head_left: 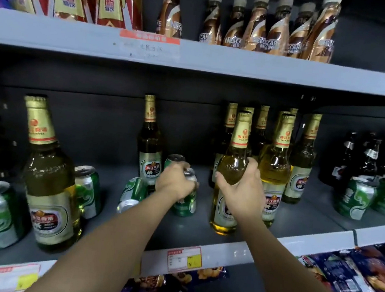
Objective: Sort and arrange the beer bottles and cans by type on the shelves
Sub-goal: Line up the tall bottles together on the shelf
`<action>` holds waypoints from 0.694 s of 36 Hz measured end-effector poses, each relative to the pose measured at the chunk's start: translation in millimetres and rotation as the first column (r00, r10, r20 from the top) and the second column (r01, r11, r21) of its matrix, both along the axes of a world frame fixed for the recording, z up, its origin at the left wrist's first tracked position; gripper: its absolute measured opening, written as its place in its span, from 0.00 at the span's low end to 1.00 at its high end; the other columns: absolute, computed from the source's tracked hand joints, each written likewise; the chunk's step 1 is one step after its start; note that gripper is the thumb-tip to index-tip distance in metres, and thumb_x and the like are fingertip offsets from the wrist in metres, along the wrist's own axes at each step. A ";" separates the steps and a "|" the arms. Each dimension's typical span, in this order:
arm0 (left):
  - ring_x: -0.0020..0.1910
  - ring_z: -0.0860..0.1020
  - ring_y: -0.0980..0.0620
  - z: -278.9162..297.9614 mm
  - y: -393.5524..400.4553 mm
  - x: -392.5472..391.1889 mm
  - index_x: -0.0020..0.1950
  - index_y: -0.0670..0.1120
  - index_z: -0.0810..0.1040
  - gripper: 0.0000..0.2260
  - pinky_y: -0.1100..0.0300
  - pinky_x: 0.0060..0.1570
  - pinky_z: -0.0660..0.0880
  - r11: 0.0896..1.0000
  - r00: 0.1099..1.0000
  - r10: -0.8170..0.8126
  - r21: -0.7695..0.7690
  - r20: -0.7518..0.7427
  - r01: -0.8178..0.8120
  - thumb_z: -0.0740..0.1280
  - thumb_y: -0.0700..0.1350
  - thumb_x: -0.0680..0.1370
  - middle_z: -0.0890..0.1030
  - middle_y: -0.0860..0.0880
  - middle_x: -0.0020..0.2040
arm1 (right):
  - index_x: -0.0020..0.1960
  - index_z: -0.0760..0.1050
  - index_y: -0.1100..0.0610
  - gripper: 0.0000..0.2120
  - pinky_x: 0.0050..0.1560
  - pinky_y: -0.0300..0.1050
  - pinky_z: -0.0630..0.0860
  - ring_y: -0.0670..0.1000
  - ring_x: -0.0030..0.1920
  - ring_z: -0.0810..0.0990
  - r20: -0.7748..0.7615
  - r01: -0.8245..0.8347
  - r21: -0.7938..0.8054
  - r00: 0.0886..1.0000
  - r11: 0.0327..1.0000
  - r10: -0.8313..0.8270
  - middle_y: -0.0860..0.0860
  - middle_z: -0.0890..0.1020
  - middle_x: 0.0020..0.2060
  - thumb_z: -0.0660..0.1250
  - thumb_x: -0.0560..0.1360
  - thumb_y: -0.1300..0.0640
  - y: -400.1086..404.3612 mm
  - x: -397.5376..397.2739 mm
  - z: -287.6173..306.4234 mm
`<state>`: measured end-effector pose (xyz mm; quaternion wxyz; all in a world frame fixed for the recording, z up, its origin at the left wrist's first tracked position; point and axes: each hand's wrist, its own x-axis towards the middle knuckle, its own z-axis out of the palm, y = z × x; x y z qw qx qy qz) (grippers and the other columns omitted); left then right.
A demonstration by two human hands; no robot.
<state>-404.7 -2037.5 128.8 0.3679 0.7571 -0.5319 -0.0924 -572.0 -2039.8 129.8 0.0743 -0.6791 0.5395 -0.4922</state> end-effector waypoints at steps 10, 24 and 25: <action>0.53 0.78 0.44 16.7 35.3 39.5 0.51 0.54 0.74 0.14 0.55 0.50 0.76 0.991 0.993 0.111 0.066 0.040 -0.114 0.72 0.50 0.69 0.79 0.48 0.55 | 0.70 0.61 0.55 0.37 0.56 0.56 0.76 0.57 0.62 0.74 0.035 0.007 0.000 0.999 1.000 -0.007 0.53 0.75 0.61 0.70 0.69 0.39 2.7 0.9 1.7; 0.66 0.68 0.44 23.8 29.2 33.8 0.64 0.50 0.72 0.25 0.50 0.59 0.68 0.986 0.938 0.107 0.087 0.330 -0.143 0.63 0.65 0.75 0.71 0.46 0.64 | 0.71 0.62 0.55 0.39 0.56 0.58 0.76 0.56 0.62 0.74 0.069 0.028 -0.035 0.997 0.999 -0.026 0.52 0.75 0.62 0.70 0.68 0.38 3.5 1.3 -2.7; 0.66 0.68 0.44 27.2 24.4 34.5 0.66 0.50 0.71 0.26 0.50 0.59 0.68 0.986 0.937 0.119 0.074 0.328 -0.151 0.62 0.64 0.76 0.71 0.46 0.65 | 0.71 0.62 0.55 0.39 0.56 0.58 0.76 0.56 0.62 0.74 0.068 0.031 -0.037 0.997 0.999 -0.029 0.52 0.75 0.62 0.70 0.68 0.38 2.8 1.6 -3.1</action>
